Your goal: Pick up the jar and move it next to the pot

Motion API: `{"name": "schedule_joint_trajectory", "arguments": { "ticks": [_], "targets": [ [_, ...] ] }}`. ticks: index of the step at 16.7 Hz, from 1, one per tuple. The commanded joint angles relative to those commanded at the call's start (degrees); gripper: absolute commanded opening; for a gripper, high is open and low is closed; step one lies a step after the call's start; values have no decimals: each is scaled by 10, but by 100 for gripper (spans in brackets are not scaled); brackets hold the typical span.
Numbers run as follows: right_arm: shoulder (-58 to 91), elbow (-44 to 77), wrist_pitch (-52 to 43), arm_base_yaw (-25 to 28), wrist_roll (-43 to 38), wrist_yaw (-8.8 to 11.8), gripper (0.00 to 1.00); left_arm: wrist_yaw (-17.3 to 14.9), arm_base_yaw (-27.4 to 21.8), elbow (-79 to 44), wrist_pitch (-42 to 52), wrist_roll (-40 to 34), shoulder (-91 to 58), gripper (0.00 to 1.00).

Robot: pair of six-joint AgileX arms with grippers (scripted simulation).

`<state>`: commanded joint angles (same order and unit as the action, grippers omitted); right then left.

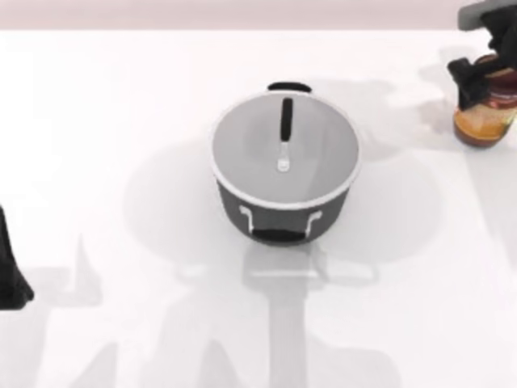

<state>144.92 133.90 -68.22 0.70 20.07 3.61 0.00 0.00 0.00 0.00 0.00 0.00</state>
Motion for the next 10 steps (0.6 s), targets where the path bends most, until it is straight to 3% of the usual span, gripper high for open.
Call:
{"name": "schedule_joint_trajectory", "arguments": {
  "ticks": [6, 10],
  "targets": [
    [-3, -1, 0, -2, -1, 0, 0, 0, 0, 0, 0, 0, 0, 100],
    [-69, -63, -7, 1, -1, 2, 0, 0, 0, 0, 0, 0, 0, 100]
  ]
}}
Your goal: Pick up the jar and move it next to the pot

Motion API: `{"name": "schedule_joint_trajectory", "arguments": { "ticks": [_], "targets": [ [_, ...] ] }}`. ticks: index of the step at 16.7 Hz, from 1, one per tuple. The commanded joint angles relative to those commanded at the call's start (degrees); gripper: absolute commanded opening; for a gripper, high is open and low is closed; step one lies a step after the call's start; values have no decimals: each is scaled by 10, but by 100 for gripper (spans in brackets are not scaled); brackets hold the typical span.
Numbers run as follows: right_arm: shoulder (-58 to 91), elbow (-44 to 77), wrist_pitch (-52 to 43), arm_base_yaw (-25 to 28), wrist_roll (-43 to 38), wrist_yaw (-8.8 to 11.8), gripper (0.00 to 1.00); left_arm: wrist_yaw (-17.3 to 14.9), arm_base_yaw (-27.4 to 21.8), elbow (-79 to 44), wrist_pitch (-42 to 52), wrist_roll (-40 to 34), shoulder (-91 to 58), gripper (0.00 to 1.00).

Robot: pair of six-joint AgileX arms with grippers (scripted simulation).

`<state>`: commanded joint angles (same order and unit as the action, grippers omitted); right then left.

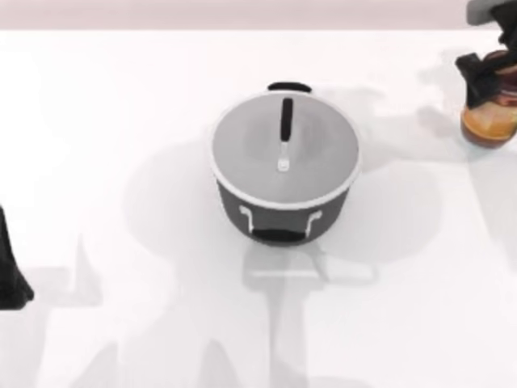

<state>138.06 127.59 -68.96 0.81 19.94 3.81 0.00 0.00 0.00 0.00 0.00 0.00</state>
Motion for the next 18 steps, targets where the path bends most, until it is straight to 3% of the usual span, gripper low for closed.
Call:
{"name": "schedule_joint_trajectory", "arguments": {
  "ticks": [7, 14, 18],
  "targets": [
    [-200, -169, -24, 6, -2, 1, 0, 0, 0, 0, 0, 0, 0, 100],
    [-216, -185, -26, 5, -4, 1, 0, 0, 0, 0, 0, 0, 0, 100],
    [-217, -206, -6, 34, -66, -11, 0, 0, 0, 0, 0, 0, 0, 100]
  ]
}}
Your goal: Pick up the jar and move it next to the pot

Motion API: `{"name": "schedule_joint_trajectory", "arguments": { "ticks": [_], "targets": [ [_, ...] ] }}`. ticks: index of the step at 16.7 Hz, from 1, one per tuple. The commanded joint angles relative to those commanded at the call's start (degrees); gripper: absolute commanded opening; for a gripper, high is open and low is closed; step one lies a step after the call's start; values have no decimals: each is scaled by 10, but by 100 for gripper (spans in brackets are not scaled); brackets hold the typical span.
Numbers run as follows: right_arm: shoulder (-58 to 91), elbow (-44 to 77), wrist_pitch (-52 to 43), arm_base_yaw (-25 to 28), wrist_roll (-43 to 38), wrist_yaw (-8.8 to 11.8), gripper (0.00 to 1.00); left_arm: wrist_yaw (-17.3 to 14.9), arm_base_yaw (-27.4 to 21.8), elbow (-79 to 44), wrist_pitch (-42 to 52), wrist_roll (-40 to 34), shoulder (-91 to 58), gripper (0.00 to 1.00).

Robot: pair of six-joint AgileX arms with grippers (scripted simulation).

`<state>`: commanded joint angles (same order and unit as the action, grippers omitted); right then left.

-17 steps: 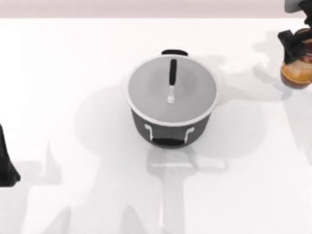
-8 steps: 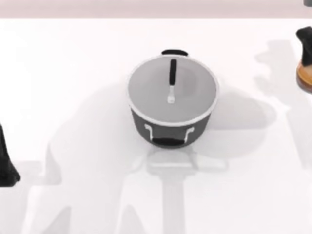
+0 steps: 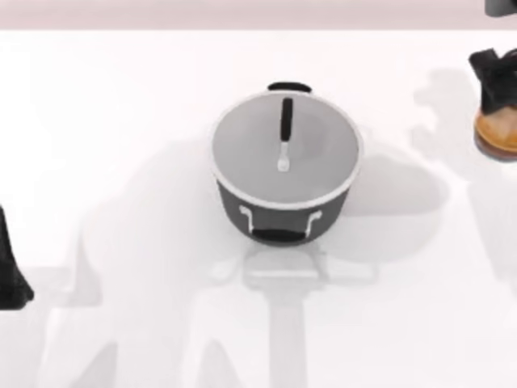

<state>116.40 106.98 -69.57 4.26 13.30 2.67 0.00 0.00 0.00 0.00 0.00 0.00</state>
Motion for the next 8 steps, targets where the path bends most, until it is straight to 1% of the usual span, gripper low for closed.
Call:
{"name": "schedule_joint_trajectory", "arguments": {
  "ticks": [8],
  "targets": [
    [-8, -88, 79, 107, -263, -51, 0, 0, 0, 0, 0, 0, 0, 100]
  ]
}}
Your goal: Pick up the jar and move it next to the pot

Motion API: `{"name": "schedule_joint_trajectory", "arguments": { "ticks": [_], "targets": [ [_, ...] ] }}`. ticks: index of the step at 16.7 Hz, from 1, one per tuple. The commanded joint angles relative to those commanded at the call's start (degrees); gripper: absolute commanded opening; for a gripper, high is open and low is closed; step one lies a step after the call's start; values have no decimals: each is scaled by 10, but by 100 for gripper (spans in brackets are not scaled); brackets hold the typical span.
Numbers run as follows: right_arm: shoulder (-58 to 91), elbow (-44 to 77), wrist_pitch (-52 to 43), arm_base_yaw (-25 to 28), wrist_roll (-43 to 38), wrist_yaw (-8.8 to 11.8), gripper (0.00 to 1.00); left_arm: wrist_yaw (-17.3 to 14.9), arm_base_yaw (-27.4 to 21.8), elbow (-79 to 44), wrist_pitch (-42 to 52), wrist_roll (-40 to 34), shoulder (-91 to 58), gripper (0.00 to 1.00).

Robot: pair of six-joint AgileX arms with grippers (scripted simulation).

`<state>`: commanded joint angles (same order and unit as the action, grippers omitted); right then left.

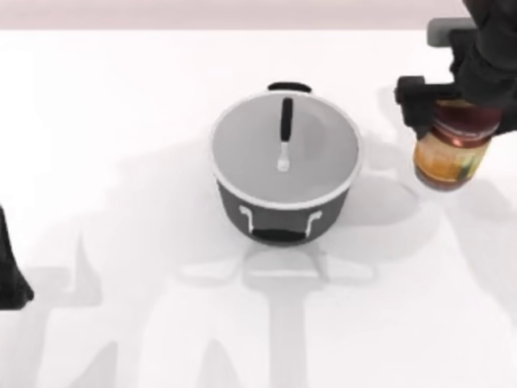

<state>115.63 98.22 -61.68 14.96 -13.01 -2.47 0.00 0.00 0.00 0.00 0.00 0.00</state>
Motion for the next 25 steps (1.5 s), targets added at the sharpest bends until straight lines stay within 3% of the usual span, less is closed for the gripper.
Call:
{"name": "schedule_joint_trajectory", "arguments": {
  "ticks": [3, 20, 25],
  "targets": [
    [-3, -19, 17, 22, -43, -11, 0, 0, 0, 0, 0, 0, 0, 100],
    [29, -86, 117, 22, -44, -11, 0, 0, 0, 0, 0, 0, 0, 100],
    [29, -86, 117, 22, -44, -11, 38, 0, 0, 0, 0, 0, 0, 100]
  ]
}}
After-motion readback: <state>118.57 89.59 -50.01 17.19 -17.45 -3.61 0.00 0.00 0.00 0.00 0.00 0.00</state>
